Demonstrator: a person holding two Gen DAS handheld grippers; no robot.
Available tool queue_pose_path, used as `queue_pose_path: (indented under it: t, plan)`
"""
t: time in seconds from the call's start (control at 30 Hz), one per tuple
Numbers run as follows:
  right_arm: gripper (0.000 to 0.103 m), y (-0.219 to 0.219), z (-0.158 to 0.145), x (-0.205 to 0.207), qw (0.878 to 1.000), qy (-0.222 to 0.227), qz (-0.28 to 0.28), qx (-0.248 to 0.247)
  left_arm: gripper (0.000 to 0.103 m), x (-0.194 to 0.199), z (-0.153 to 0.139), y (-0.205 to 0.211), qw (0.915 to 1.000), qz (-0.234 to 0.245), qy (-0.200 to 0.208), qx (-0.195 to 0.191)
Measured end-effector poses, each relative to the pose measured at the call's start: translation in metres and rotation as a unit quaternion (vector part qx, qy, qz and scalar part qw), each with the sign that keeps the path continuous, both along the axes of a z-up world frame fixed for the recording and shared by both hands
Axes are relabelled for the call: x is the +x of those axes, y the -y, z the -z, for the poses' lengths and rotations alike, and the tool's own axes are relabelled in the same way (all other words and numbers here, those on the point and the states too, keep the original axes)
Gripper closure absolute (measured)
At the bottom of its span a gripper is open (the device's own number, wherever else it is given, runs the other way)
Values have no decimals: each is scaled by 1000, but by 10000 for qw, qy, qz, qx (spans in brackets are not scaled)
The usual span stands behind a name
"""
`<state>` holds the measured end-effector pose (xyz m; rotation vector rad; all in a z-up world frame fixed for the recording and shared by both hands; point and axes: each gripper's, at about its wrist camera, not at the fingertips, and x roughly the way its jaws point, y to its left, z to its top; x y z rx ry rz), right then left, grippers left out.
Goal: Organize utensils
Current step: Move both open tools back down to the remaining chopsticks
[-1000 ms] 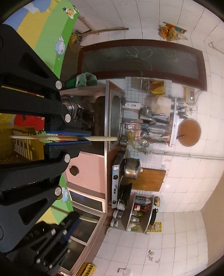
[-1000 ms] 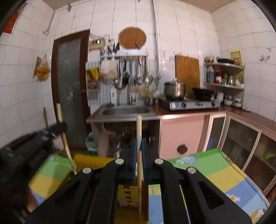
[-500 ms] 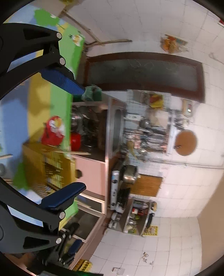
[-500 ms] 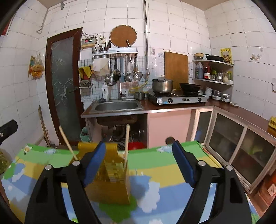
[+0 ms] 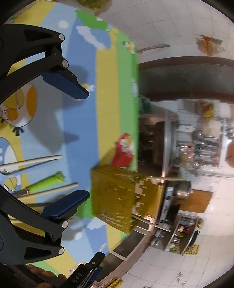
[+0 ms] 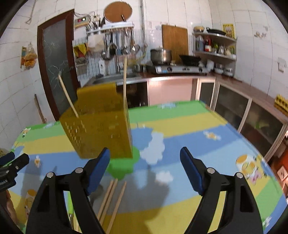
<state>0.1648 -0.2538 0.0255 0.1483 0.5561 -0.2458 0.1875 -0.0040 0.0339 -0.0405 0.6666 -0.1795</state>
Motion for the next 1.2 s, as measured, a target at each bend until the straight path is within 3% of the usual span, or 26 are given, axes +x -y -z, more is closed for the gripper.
queue_pose_path:
  t: [0.4, 0.57, 0.77, 1.07, 1.2]
  plan:
    - [24, -9, 65, 13, 9969, -771, 36, 127, 5, 15, 68, 3, 9959, -7, -890, 163]
    - [24, -17, 83, 22, 9931, -1168, 4, 56, 5, 22, 81, -1, 9937, -140, -1074, 301]
    - [24, -15, 89, 25, 9904, -1366, 33, 212, 5, 28, 94, -4, 9908, -217, -1269, 420]
    - [24, -19, 93, 25, 9885, -1487, 19, 271, 5, 24, 95, 1, 9912, -134, -1228, 470]
    - [24, -22, 93, 23, 9881, -1521, 46, 209, 5, 23, 98, 7, 9893, -79, -1270, 709]
